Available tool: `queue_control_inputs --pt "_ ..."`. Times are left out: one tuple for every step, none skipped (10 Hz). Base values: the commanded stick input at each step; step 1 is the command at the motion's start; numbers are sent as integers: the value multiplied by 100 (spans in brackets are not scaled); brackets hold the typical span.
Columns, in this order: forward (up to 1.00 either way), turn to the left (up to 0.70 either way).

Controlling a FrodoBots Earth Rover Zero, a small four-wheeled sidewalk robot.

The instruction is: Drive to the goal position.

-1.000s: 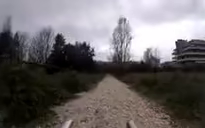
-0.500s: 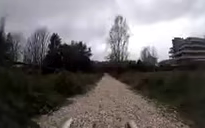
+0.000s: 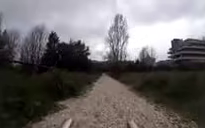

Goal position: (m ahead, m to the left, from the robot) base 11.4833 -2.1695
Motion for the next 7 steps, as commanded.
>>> queue_control_inputs --pt "70 -30" --pt "70 -3" --pt "70 0" --pt "70 0" --pt "70 0" --pt "70 0" --pt "70 -24"
